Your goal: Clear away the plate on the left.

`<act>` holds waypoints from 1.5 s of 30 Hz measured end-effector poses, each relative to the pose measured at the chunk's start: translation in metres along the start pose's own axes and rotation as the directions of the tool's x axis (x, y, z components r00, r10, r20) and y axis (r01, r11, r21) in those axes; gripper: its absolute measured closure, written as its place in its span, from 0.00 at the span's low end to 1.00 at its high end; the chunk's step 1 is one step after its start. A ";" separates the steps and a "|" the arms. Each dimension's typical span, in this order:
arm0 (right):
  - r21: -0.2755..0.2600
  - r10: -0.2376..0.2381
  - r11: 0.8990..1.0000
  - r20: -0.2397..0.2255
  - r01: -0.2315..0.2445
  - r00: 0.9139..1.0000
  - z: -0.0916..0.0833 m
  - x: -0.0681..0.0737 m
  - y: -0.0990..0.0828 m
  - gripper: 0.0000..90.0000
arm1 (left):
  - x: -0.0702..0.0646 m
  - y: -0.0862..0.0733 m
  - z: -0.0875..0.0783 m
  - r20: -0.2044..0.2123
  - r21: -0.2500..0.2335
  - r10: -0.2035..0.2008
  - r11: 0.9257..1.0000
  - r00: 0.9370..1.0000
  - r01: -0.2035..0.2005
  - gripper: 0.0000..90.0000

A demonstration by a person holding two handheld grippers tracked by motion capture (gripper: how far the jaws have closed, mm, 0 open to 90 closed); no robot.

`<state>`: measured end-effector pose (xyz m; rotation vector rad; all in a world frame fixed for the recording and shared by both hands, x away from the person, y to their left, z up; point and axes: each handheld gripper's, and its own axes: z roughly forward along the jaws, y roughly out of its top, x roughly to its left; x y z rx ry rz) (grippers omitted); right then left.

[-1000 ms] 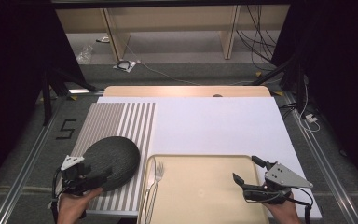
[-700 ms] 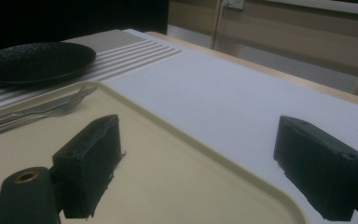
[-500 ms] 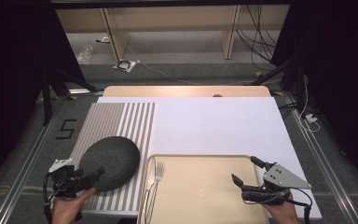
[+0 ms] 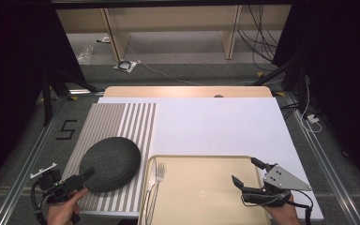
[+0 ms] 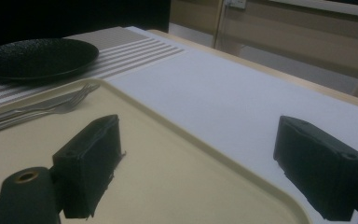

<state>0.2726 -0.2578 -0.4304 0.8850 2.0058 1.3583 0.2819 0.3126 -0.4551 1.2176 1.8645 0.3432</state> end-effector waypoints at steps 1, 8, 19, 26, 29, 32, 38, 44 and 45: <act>0.000 -0.001 1.000 0.001 0.001 1.000 0.000 0.000 0.000 0.18 | 0.001 0.000 0.000 0.004 -0.002 -0.019 1.000 1.000 0.019 0.18; 0.005 0.000 1.000 0.002 0.000 1.000 0.000 0.000 0.000 0.18 | 0.014 -0.005 -0.001 0.051 0.018 -0.209 0.978 0.977 0.208 0.18; 0.006 -0.001 1.000 0.002 0.001 1.000 0.001 0.000 -0.001 0.18 | 0.028 -0.020 0.000 0.126 0.081 -0.465 0.885 0.876 0.458 0.21; 0.006 -0.001 1.000 0.001 0.001 1.000 0.001 0.000 -0.001 0.18 | 0.031 -0.026 0.002 0.143 0.112 -0.535 0.845 0.833 0.523 0.24; 0.007 -0.001 1.000 0.000 0.001 1.000 0.001 0.000 0.000 0.18 | 0.032 -0.029 0.002 0.150 0.120 -0.565 0.825 0.811 0.553 0.25; 0.007 -0.002 1.000 0.000 0.002 1.000 0.001 0.000 0.000 0.18 | 0.032 -0.032 0.004 0.157 0.129 -0.589 0.808 0.793 0.575 0.27; 0.010 -0.002 1.000 0.000 0.002 1.000 0.001 0.001 0.000 0.18 | 0.030 -0.038 0.008 0.174 0.146 -0.628 0.778 0.758 0.611 0.31; 0.007 -0.005 1.000 -0.002 0.005 1.000 0.002 0.001 0.000 0.18 | 0.027 -0.043 0.011 0.172 0.169 -0.656 0.754 0.734 0.634 0.35; 0.007 -0.004 1.000 -0.002 0.004 1.000 0.002 0.001 0.000 0.18 | 0.027 -0.044 0.011 0.175 0.168 -0.660 0.751 0.731 0.638 0.36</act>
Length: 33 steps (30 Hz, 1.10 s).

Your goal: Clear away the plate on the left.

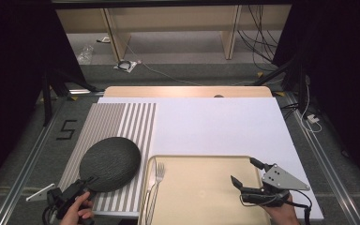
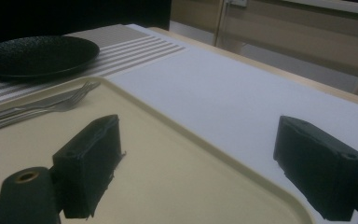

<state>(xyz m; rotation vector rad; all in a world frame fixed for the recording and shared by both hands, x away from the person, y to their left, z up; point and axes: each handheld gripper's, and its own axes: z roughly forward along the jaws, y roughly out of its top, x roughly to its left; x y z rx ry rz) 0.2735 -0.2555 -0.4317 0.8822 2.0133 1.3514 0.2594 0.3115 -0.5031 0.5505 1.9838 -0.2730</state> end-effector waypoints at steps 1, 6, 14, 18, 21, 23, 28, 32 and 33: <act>0.000 0.000 1.000 0.000 0.000 1.000 0.000 0.000 0.000 0.18 | 0.000 -0.001 0.000 0.004 -0.004 -0.004 1.000 1.000 0.004 0.37; 0.000 0.000 1.000 0.000 0.000 1.000 0.000 0.000 0.000 0.18 | 0.002 -0.005 0.002 0.006 -0.011 -0.029 1.000 1.000 0.029 0.42; 0.004 -0.003 1.000 -0.001 0.003 1.000 0.000 0.000 0.000 0.18 | 0.003 -0.013 0.009 0.017 -0.002 -0.057 0.998 0.998 0.057 0.49; 0.004 -0.002 1.000 -0.002 0.002 1.000 0.000 0.000 0.000 0.18 | 0.004 -0.016 0.012 0.018 -0.019 -0.065 0.998 0.998 0.066 0.54; 0.004 -0.004 1.000 -0.002 0.004 1.000 0.001 0.000 0.000 0.18 | 0.006 -0.016 0.014 0.020 -0.023 -0.083 0.996 0.996 0.083 0.58; 0.005 -0.003 1.000 -0.002 0.003 1.000 0.001 0.001 0.000 0.18 | 0.006 -0.015 0.015 0.021 -0.026 -0.087 0.996 0.996 0.087 0.60; 0.008 -0.006 1.000 -0.006 0.006 1.000 0.001 0.001 0.000 0.18 | 0.008 -0.014 0.018 0.016 -0.035 -0.091 0.995 0.996 0.092 0.64; 0.008 -0.003 1.000 -0.004 0.003 1.000 0.001 0.001 0.000 0.18 | 0.009 -0.015 0.019 0.020 -0.041 -0.092 0.995 0.996 0.093 0.66; 0.008 -0.002 1.000 -0.006 0.002 1.000 0.001 0.001 0.000 0.18 | 0.009 -0.015 0.020 0.022 -0.041 -0.096 0.994 0.995 0.097 0.67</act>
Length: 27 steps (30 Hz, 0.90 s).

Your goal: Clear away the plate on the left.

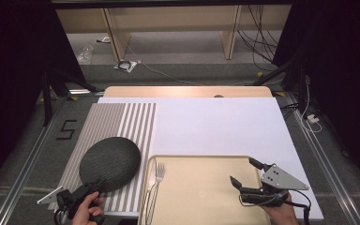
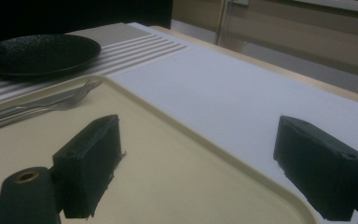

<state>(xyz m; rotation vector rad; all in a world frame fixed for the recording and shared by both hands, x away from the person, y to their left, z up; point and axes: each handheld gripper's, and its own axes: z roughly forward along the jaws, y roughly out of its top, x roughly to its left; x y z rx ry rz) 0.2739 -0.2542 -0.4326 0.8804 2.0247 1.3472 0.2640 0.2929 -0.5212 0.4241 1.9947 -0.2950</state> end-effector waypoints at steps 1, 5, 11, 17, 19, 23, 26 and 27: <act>0.001 0.000 1.000 -0.001 0.000 1.000 0.000 0.000 0.000 0.18 | 0.001 0.000 0.000 0.002 0.000 -0.003 1.000 1.000 0.003 0.67; 0.003 0.001 1.000 -0.002 -0.001 1.000 0.001 0.001 0.000 0.18 | 0.003 0.000 0.002 0.004 -0.004 -0.024 1.000 1.000 0.024 0.71; 0.004 0.001 1.000 -0.004 -0.001 1.000 0.001 0.001 0.000 0.18 | 0.006 0.000 0.003 0.004 -0.007 -0.061 0.998 0.998 0.061 0.81; 0.000 0.002 1.000 -0.003 -0.002 1.000 0.000 0.000 0.000 0.18 | 0.008 0.000 0.001 0.014 -0.013 -0.077 0.997 0.997 0.078 0.88; 0.001 0.000 1.000 -0.003 0.000 1.000 0.000 0.000 0.000 0.18 | 0.008 0.000 0.001 0.018 -0.015 -0.076 0.997 0.997 0.076 0.90; 0.001 0.001 1.000 -0.004 -0.001 1.000 0.000 0.000 0.000 0.18 | 0.008 0.000 0.000 0.022 -0.017 -0.068 0.998 0.997 0.068 0.92; 0.000 -0.001 1.000 -0.004 0.001 1.000 0.000 0.000 0.000 0.18 | 0.008 0.000 0.000 0.029 -0.016 -0.062 0.998 0.998 0.062 0.93; -0.001 -0.001 1.000 -0.003 0.001 1.000 0.000 0.000 0.000 0.18 | 0.008 0.000 0.000 0.030 -0.017 -0.060 0.998 0.998 0.061 0.93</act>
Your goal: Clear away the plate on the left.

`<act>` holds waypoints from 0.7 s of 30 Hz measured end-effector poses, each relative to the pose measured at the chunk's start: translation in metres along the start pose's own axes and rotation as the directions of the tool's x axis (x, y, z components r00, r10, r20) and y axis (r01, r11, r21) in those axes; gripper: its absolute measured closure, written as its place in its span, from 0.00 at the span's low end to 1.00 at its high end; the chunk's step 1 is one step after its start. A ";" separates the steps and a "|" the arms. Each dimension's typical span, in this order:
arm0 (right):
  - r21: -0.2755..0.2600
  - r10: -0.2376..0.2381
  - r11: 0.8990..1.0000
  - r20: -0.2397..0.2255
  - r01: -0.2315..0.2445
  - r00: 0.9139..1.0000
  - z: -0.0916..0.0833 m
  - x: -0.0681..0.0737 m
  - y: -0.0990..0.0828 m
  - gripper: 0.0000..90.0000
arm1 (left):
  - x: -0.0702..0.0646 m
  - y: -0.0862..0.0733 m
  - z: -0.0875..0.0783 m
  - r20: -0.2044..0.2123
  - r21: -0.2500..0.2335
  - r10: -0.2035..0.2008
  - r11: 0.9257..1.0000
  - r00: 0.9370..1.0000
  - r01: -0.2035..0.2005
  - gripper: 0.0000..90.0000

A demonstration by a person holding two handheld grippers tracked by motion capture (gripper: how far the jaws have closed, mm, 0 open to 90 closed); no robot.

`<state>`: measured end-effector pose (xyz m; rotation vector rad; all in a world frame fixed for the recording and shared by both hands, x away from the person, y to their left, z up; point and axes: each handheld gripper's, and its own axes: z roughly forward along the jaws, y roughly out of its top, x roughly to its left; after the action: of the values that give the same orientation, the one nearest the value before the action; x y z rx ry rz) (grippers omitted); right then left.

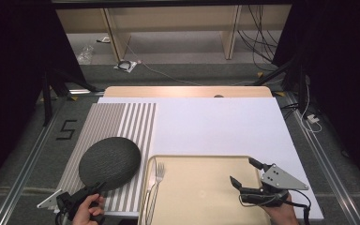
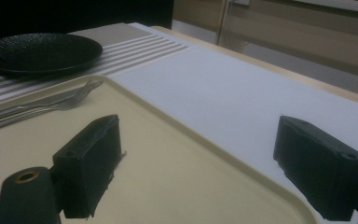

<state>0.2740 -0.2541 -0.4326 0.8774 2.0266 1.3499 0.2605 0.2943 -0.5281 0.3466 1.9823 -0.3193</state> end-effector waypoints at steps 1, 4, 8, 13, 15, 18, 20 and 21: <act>0.000 -0.001 1.000 -0.001 0.001 1.000 0.000 0.000 0.000 0.18 | 0.000 0.000 0.000 0.004 0.000 0.000 1.000 1.000 0.000 0.93; 0.000 0.001 1.000 -0.004 -0.001 1.000 0.000 0.000 0.000 0.18 | 0.000 0.000 -0.001 0.016 -0.005 0.002 1.000 1.000 -0.001 0.94; -0.003 -0.001 1.000 -0.002 0.001 1.000 -0.001 0.000 0.000 0.18 | 0.000 0.000 -0.001 0.017 -0.003 0.001 1.000 1.000 -0.001 0.94; -0.003 -0.001 1.000 -0.003 0.001 1.000 -0.001 0.000 0.000 0.18 | 0.000 0.001 -0.001 0.020 0.003 -0.004 1.000 1.000 0.004 0.94; -0.003 -0.002 1.000 -0.004 0.002 1.000 -0.001 0.000 0.000 0.18 | 0.000 0.001 -0.001 0.021 0.004 -0.005 1.000 1.000 0.005 0.94; -0.004 -0.002 1.000 -0.004 0.002 1.000 -0.001 0.000 0.000 0.18 | -0.001 0.001 -0.001 0.020 0.007 -0.003 1.000 1.000 0.003 0.94; -0.004 -0.001 1.000 -0.004 0.001 1.000 -0.001 0.000 0.000 0.18 | -0.001 0.002 -0.002 0.021 0.013 -0.004 1.000 1.000 0.004 0.94; -0.003 -0.002 1.000 -0.004 0.002 1.000 -0.001 0.000 0.000 0.18 | -0.001 0.002 -0.002 0.022 0.016 -0.007 1.000 1.000 0.006 0.94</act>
<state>0.2735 -0.2547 -0.4319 0.8719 2.0269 1.3546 0.2599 0.2969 -0.5269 0.3452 1.9602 -0.3414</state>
